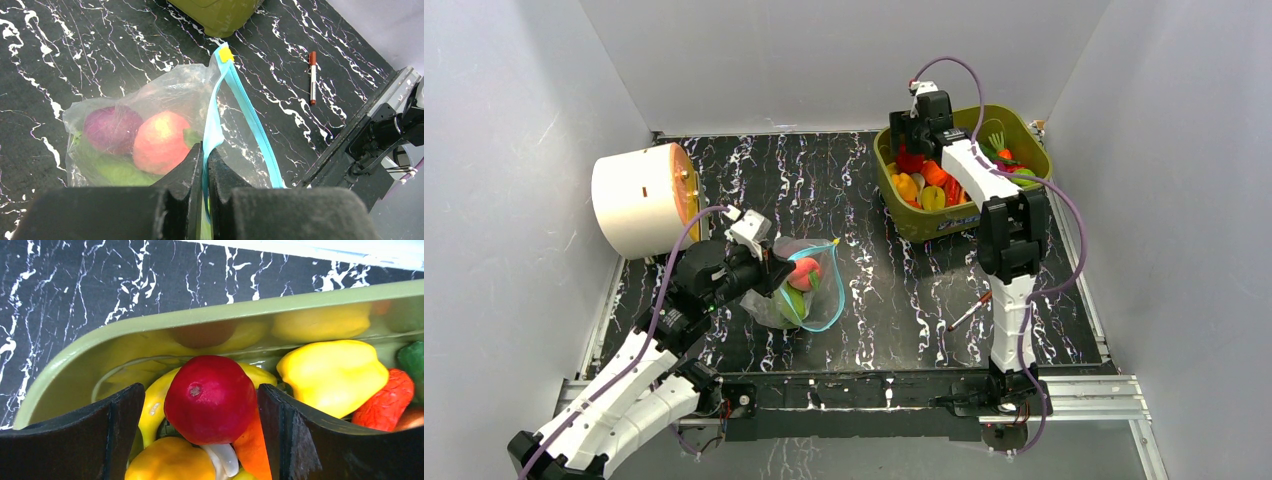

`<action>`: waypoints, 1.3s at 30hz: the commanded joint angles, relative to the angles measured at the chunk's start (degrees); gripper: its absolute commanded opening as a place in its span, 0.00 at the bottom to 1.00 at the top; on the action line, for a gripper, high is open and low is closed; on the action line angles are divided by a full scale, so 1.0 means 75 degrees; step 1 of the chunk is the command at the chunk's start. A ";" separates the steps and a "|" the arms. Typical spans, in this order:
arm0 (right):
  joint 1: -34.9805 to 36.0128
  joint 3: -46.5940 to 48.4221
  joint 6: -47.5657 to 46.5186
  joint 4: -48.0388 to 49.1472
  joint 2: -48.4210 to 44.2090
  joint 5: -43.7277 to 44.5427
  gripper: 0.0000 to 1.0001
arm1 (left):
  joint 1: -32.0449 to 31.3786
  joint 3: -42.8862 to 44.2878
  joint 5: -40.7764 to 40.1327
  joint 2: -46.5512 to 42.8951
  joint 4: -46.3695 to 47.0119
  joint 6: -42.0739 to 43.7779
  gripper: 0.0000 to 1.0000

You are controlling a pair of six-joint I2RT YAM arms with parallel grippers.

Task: Place the food in the zip-top bag and seal the zipper
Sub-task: Pick up the fake fruit from the bin.

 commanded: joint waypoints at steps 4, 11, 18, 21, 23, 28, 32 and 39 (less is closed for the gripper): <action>-0.0036 0.0135 0.0101 0.0249 0.0210 -0.0117 0.79 | 0.0035 0.0004 0.0045 -0.0213 0.0222 0.0019 0.00; -0.0033 0.0074 0.0020 0.0142 0.0200 0.0085 0.59 | 0.0022 0.0015 0.0051 -0.0200 0.0195 0.0031 0.00; -0.0045 -0.0110 0.0002 0.0115 0.0013 0.0184 0.46 | 0.0022 -0.0010 -0.0061 -0.0279 0.0188 0.0031 0.00; -0.0046 -0.0253 -0.0046 0.0155 -0.0183 0.0280 0.46 | 0.0030 -0.0003 -0.0092 -0.0279 0.0165 0.0031 0.00; -0.0034 -0.0305 -0.0125 0.0151 -0.0331 0.0419 0.46 | 0.0030 -0.0008 -0.0149 -0.0288 0.0147 0.0031 0.00; -0.0043 -0.0541 -0.0252 0.0048 -0.0795 0.0498 0.45 | 0.0027 -0.0038 -0.0190 -0.0383 0.0182 -0.0004 0.00; -0.0043 -0.0698 -0.0107 -0.0186 -0.1112 0.0411 0.41 | 0.0025 -0.0030 -0.0233 -0.0390 0.0159 -0.0003 0.00; -0.0034 -0.1499 0.0483 -0.0368 -0.2148 0.0661 0.39 | 0.0025 -0.0033 -0.0177 -0.0361 0.0115 -0.0016 0.00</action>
